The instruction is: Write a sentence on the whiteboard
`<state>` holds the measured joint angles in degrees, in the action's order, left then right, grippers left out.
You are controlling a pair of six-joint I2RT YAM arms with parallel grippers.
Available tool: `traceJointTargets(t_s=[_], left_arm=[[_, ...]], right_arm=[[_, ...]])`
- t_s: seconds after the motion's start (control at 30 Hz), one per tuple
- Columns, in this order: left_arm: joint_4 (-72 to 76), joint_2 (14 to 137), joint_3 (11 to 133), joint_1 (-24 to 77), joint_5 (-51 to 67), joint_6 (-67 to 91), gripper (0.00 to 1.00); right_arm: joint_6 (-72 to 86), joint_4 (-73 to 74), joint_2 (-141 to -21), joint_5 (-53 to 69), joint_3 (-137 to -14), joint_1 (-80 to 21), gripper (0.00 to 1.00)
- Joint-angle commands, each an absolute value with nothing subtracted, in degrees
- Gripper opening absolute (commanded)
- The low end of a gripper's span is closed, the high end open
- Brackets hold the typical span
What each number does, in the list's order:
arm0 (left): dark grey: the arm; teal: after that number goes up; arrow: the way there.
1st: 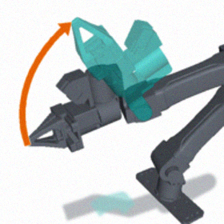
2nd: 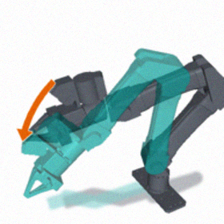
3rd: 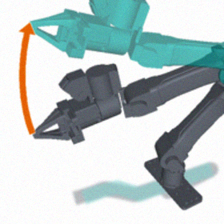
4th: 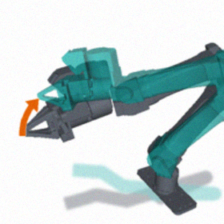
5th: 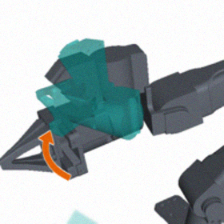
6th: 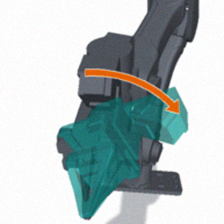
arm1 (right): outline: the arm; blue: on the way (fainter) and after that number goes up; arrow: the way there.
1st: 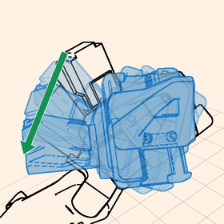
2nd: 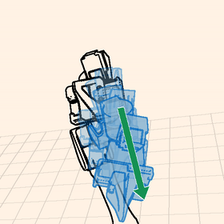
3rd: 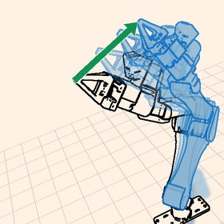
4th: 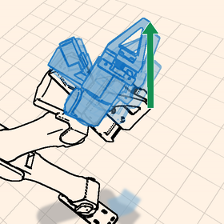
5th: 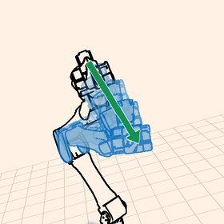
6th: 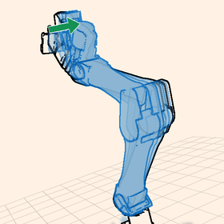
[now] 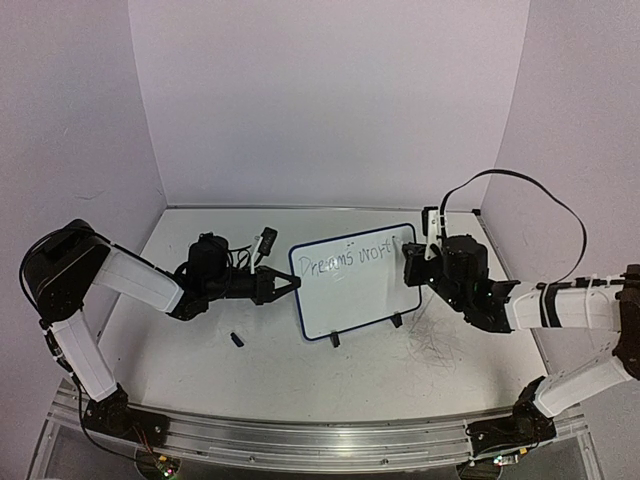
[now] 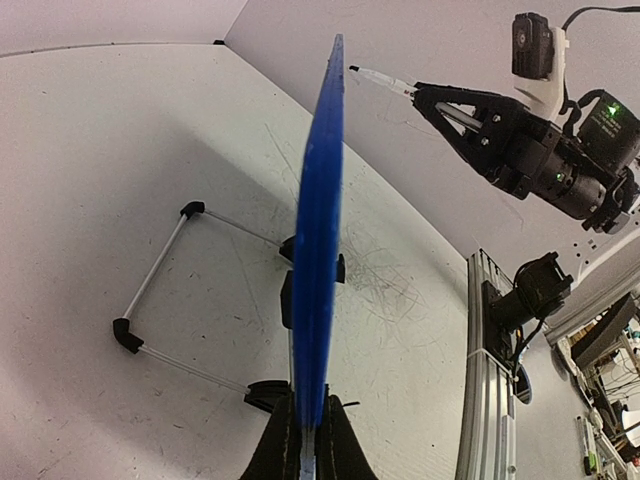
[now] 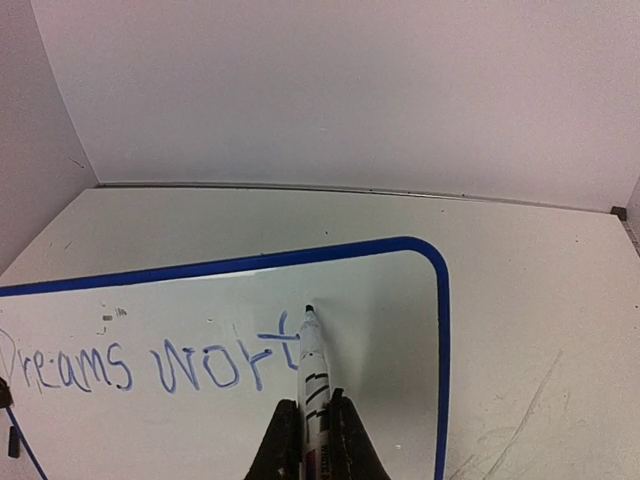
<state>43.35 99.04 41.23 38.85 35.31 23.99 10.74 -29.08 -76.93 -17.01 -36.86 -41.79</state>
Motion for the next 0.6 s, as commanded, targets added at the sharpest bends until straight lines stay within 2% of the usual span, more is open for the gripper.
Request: traceJointTargets(t_s=[0.0, 0.57], left_arm=[[41.6, 97.5, 42.5, 39.5, 35.9, 22.9, 0.00], [41.7, 97.6, 42.5, 39.5, 35.9, 22.5, 0.00]], right_arm=[[10.6, -31.3, -77.5, -16.1, -38.6, -40.9, 0.00], [10.1, -30.3, -79.7, -16.9, -39.6, -40.7, 0.00]])
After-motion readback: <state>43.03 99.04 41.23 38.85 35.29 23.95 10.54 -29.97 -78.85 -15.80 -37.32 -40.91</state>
